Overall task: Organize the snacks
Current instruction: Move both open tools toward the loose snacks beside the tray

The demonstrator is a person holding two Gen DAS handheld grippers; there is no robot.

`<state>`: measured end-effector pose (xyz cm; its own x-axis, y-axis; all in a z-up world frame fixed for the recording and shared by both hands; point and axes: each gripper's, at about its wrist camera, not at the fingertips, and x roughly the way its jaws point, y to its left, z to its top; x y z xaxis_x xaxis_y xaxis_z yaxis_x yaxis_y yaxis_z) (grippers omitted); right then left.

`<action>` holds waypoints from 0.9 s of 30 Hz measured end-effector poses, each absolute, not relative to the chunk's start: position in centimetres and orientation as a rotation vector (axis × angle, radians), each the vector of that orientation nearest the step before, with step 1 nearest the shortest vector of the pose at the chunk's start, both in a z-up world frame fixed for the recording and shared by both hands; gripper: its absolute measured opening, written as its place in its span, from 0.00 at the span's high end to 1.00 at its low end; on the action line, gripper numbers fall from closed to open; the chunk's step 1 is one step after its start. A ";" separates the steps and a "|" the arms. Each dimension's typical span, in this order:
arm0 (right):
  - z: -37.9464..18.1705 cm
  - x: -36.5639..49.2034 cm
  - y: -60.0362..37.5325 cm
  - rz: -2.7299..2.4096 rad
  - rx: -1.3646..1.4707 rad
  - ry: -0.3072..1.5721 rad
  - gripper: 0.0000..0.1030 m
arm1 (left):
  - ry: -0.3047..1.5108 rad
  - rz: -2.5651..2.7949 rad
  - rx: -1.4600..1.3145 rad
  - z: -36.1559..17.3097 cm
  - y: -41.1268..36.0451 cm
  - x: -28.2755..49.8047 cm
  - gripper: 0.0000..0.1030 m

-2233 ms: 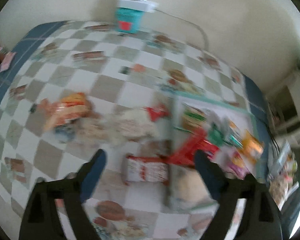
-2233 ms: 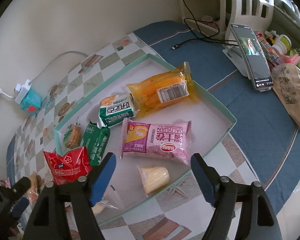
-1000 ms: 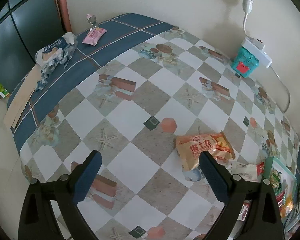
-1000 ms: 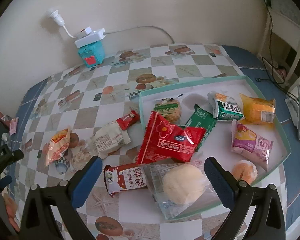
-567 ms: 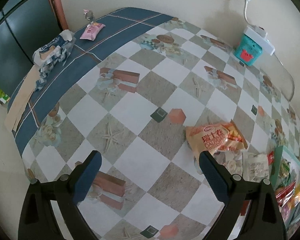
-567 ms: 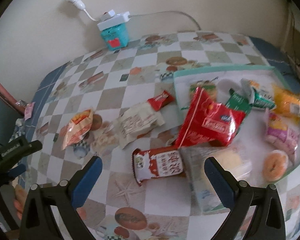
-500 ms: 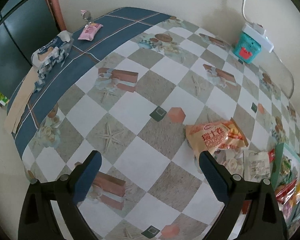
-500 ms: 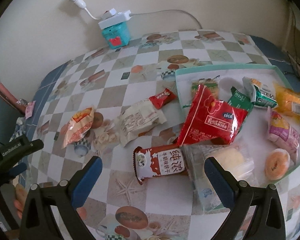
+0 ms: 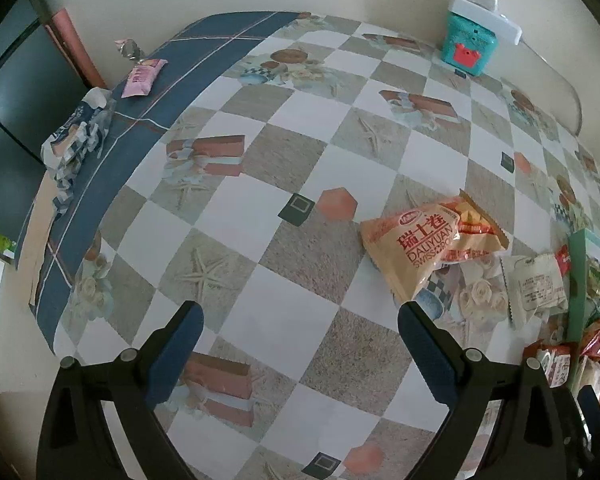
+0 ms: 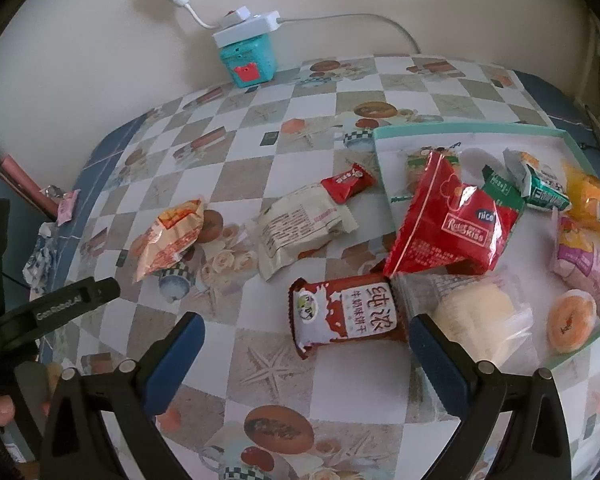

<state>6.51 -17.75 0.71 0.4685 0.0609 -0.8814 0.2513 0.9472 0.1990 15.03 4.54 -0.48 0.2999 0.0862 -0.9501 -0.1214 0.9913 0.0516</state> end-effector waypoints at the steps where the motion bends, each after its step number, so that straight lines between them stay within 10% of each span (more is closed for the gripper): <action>1: 0.7 6.5 -17.6 -0.117 0.321 1.082 0.00 | 1.260 0.135 -0.040 -0.5 4.7 15.1 0.05; 27: -2.1 8.6 -16.4 -0.130 0.195 1.110 0.00 | 1.293 0.160 -0.135 -1.9 6.9 15.2 0.05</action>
